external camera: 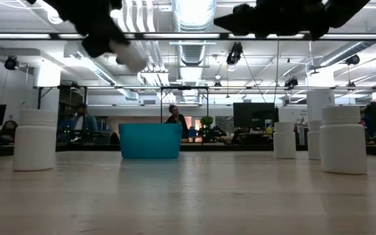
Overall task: Pick and place pill bottles into a basket
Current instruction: Put the white medicine bottle into the blue bin
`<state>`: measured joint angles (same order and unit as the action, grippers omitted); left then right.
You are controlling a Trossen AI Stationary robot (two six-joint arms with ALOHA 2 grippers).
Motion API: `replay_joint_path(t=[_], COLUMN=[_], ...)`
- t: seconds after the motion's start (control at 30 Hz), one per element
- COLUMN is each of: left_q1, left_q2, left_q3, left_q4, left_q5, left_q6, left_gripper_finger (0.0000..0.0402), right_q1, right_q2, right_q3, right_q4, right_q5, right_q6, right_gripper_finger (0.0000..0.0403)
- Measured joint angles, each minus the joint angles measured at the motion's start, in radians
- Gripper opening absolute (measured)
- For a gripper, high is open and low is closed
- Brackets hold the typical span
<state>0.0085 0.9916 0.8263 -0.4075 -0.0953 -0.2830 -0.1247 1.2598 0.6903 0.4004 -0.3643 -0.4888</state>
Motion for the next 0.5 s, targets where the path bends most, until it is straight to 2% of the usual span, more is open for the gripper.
replay_joint_path(t=[0.17,0.37,0.5], left_q1=[0.0,0.0,0.0], left_q2=[-0.026,0.031,0.088], left_q3=[-0.044,-0.069,-0.106], left_q4=[0.289,0.489,0.672], left_q5=[0.003,0.004,0.004], left_q6=[-0.027,-0.036,-0.052], left_gripper_finger=[0.0157,0.0157,0.0157], right_q1=[0.067,0.16,0.196], right_q2=[-0.001,0.001,0.0], right_q3=[0.026,0.066,0.09], right_q4=[-0.009,-0.067,-0.068], right_q5=[0.095,0.386,0.475], right_q6=[-0.096,-0.22,-0.246], right_gripper_finger=[0.0195,0.0222,0.0244])
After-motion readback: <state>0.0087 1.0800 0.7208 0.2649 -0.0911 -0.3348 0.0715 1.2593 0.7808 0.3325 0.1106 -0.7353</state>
